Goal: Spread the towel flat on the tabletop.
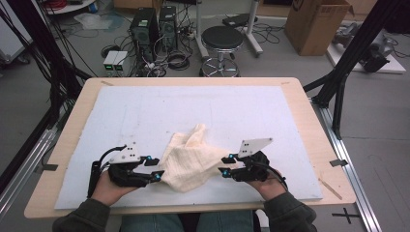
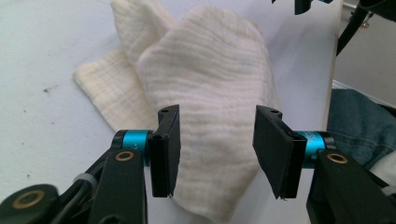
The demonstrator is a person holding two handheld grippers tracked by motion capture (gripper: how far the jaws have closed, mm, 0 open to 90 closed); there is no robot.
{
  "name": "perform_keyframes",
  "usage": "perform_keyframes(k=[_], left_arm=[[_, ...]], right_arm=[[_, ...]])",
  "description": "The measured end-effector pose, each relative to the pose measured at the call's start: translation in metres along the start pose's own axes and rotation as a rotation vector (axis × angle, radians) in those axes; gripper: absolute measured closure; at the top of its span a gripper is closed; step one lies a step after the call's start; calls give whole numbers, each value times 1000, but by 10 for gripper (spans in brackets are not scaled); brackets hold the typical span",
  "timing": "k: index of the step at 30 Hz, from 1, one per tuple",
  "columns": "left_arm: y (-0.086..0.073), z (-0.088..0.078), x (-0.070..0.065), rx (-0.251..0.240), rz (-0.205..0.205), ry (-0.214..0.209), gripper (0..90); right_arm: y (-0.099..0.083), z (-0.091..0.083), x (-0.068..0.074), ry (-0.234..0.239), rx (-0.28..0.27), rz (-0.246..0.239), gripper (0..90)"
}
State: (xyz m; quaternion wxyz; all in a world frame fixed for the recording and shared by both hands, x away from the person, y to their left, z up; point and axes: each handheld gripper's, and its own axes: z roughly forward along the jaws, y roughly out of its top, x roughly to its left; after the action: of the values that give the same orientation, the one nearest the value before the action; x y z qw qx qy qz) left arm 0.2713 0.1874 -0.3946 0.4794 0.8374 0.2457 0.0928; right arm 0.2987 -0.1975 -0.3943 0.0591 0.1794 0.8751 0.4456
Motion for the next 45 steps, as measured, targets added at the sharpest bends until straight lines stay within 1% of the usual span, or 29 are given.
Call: perform_keyframes(k=[4,8,11,15,17,18,19,20,22,23,24,25,26,27,28,30,31,34,35,37,38,39,40,41,42,43,44,45], left_arm=[[7,3,7,-8,-3,16,493],[11,10,14,-18,-13,36,479],[13,17,22,-14,-33,54,476],[14,25,31,-1,-53,79,479],[14,33,35,22,-65,90,484],[14,36,36,31,-66,94,486],[14,41,37,46,-70,87,486],[14,44,38,53,-73,75,487],[13,51,37,91,-70,41,493],[12,55,35,118,-58,23,502],[12,58,34,134,-48,17,518],[11,60,32,154,-28,13,545],[10,62,30,166,-22,14,587],[8,62,29,169,-16,9,633],[7,62,28,171,-8,8,702],[6,59,26,176,-1,11,773],[5,57,25,171,5,7,805],[5,51,21,166,15,9,852],[5,47,19,165,25,7,854],[4,44,16,166,28,-8,856],[3,42,15,171,33,-15,855],[2,41,14,170,33,-33,851],[2,40,13,165,34,-39,822],[2,39,13,158,25,-37,773],[3,37,15,146,17,-42,709],[4,36,17,131,3,-43,687],[6,35,19,123,-4,-37,662],[8,34,23,102,-18,-18,634]], right_arm=[[3,2,-14,-20,-9,16,604],[5,5,-27,-35,-10,42,603],[5,8,-36,-47,-18,61,603],[6,14,-46,-64,-11,76,604],[6,20,-50,-63,-4,91,604],[5,24,-53,-63,2,89,604],[5,26,-55,-60,12,96,603],[5,30,-57,-44,18,100,596],[4,35,-59,-12,31,114,573],[2,37,-59,13,50,122,571],[1,40,-58,25,83,115,577],[0,41,-57,26,101,106,616],[-3,44,-56,34,119,94,676],[-5,46,-53,43,154,88,742],[-7,47,-51,52,179,78,820],[-9,45,-45,82,193,71,881],[-9,43,-41,88,190,57,889],[-9,32,-27,94,184,26,893],[-9,30,-25,91,181,20,893],[-10,22,-18,99,174,10,893],[-10,19,-14,95,174,4,892],[-10,18,-13,91,167,-4,869],[-8,15,-12,82,156,-5,833],[-6,14,-13,71,150,-6,809],[-2,12,-16,52,135,-3,788],[3,12,-20,38,118,3,776],[7,13,-24,33,103,13,758],[11,14,-28,20,92,11,741]])
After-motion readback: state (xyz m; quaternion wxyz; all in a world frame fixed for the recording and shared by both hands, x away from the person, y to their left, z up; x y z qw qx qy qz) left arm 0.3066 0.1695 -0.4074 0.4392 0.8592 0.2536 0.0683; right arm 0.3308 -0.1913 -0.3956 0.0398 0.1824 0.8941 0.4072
